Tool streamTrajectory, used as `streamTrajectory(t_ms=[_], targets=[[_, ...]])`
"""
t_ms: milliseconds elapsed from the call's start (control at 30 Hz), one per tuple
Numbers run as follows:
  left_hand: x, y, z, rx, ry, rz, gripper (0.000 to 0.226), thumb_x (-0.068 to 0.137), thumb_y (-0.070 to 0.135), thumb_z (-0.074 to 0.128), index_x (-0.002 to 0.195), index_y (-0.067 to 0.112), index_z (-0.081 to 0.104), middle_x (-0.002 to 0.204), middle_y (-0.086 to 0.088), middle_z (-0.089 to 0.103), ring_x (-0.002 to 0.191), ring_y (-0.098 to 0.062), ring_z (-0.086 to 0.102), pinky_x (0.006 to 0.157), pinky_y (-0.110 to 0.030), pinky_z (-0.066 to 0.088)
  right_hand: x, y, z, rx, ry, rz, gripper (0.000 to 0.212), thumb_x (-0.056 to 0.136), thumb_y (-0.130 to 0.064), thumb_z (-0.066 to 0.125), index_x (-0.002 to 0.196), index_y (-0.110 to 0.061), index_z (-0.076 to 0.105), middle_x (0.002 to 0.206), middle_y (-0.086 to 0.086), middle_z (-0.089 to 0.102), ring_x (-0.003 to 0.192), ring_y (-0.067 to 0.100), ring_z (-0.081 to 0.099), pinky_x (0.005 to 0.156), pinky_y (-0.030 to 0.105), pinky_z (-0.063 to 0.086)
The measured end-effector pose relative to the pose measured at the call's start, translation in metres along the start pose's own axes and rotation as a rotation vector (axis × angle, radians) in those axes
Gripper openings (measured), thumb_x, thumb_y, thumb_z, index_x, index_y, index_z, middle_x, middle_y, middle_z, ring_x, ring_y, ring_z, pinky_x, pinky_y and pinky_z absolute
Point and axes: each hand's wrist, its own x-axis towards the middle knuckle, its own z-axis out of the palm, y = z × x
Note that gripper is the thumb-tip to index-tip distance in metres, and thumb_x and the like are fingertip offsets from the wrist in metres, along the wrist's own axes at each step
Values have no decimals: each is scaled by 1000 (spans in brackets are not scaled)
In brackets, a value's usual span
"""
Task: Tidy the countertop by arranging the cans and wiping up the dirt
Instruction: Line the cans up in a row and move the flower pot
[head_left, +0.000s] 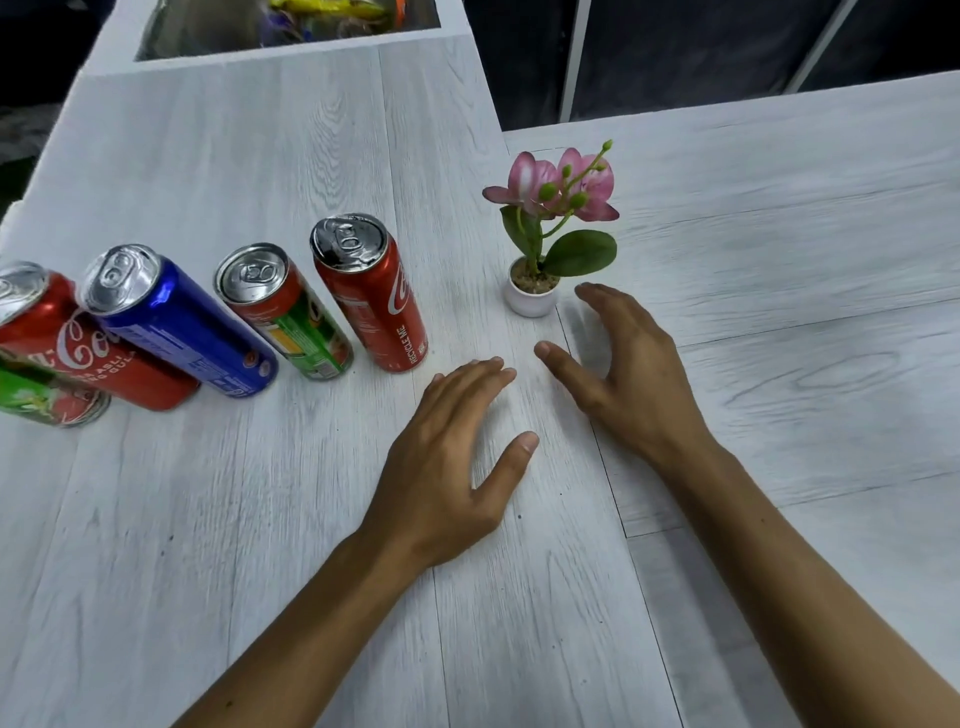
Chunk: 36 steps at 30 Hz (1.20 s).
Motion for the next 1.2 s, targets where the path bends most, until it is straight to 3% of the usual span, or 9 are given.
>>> streamTrajectory(t_ms=[100,233,300,467,633,800,867,1200], targets=[[2,0,6,33,-3,55,59,99,45,55,152,18,47,160,5,42,152,-7,30,124,-43,27,13,0,3,50,26,10,73,89,-52,73,147,-13,50,148,5,53,138,21,46,110,26,36],[6,-3,11,81,-40,92,64,99,47,57,153,16,45,164,4,37,155,-9,23,125,-45,24,32,2,6,106,37,-1,71,84,-51,77,138,-11,56,139,5,59,136,26,49,109,45,41],[7,-4,12,115,-78,105,67,98,50,57,154,16,43,166,4,32,156,-10,19,126,-46,22,38,1,8,126,38,-7,71,82,-52,79,136,-12,57,139,4,59,137,26,48,110,47,40],[8,-7,16,227,-145,113,74,98,58,52,158,17,37,170,4,20,158,-9,9,127,-46,18,47,-2,13,209,58,-3,61,80,-50,82,125,-14,63,128,2,63,122,20,57,101,31,46],[7,-9,18,250,-139,120,75,99,59,51,158,15,37,171,4,19,158,-10,9,126,-47,21,52,-1,19,202,68,22,58,81,-50,82,123,-15,65,127,4,64,120,21,58,97,29,46],[7,-10,19,250,-134,123,75,99,59,51,157,15,38,170,3,20,158,-10,10,126,-47,22,55,1,23,210,108,26,50,83,-44,82,119,-14,66,118,3,67,100,9,57,76,2,34],[7,-10,18,247,-139,116,75,99,59,50,158,16,37,171,4,19,158,-9,9,126,-46,21,55,0,24,227,113,31,48,82,-43,83,118,-16,67,116,2,68,96,5,54,74,-3,33],[6,-5,10,147,-106,106,69,99,54,54,155,16,42,168,4,27,157,-8,15,127,-43,19,47,2,15,233,126,66,50,80,-47,83,117,-18,68,117,0,71,97,3,55,74,-2,33]])
